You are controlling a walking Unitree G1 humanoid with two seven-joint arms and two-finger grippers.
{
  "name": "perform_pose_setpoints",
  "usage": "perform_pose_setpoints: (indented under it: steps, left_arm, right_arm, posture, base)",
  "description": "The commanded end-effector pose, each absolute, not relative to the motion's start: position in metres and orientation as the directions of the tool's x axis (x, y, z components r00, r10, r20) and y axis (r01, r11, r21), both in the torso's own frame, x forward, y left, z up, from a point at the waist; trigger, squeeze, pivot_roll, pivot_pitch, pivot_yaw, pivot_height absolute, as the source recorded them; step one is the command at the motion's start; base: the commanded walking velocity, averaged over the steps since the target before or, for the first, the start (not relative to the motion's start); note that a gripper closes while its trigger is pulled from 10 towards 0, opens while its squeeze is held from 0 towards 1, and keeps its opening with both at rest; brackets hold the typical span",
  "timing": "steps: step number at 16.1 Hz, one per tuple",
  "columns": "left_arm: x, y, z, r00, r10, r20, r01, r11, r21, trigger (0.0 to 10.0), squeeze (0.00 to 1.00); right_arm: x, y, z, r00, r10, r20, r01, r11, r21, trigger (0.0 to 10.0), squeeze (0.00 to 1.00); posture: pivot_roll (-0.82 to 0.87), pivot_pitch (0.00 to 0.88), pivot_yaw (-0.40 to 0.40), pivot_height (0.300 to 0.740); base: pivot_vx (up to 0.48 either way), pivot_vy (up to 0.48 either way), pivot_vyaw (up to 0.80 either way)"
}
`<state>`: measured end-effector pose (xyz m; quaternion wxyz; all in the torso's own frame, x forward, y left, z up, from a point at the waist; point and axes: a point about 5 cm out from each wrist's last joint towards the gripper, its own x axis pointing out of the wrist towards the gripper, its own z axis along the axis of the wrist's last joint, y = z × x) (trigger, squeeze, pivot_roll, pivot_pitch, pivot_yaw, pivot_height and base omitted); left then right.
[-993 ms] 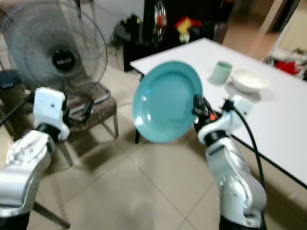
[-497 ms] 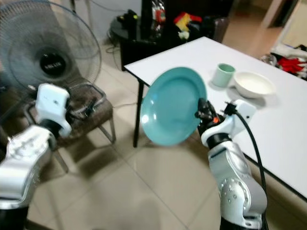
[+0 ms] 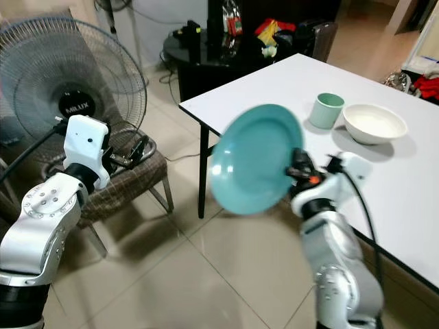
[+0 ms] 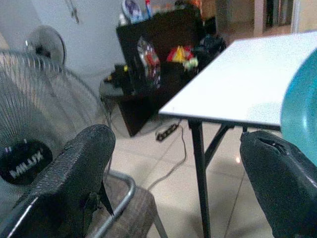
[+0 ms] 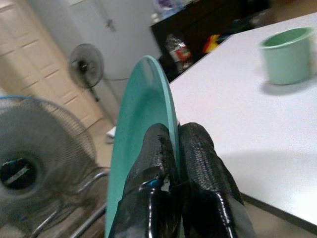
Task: Setting the table
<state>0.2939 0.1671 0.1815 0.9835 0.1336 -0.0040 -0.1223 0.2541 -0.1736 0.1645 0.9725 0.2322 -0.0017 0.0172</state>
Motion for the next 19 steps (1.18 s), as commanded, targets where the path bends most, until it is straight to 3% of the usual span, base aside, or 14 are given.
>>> perform_pose_setpoints:
  steps: [1, 5, 16, 19]
  left_arm:
    - [0.295, 0.164, 0.183, 0.968, -0.251, -0.014, 0.245, 0.934, 0.26, 10.0, 0.0]
    - [0.292, 0.162, 0.18, 0.965, -0.26, -0.02, 0.257, 0.932, 0.254, 10.0, 0.0]
    - [0.288, 0.166, 0.179, 0.97, -0.242, -0.019, 0.239, 0.938, 0.253, 10.0, 0.0]
    - [0.288, 0.168, 0.179, 0.969, -0.245, -0.017, 0.241, 0.936, 0.256, 10.0, 0.0]
  right_arm:
    - [0.254, -0.176, 0.177, 0.997, 0.026, 0.073, -0.055, 0.901, 0.431, 10.0, 0.0]
    - [0.254, -0.174, 0.179, 0.996, 0.046, 0.077, -0.075, 0.904, 0.42, 10.0, 0.0]
    - [0.259, -0.168, 0.178, 0.993, 0.091, 0.075, -0.113, 0.908, 0.403, 10.0, 0.0]
    - [0.259, -0.165, 0.177, 0.992, 0.102, 0.073, -0.123, 0.905, 0.406, 10.0, 0.0]
  posture:
    - [0.01, 0.0, 0.008, 0.74]
    - [0.01, 0.0, 0.004, 0.74]
    - [0.03, 0.0, -0.018, 0.74]
    - [0.04, 0.0, -0.023, 0.74]
  base:
    - [0.277, 0.0, 0.0]
    - [0.276, 0.0, -0.53]
    - [0.278, 0.0, 0.0]
    - [0.276, 0.0, -0.67]
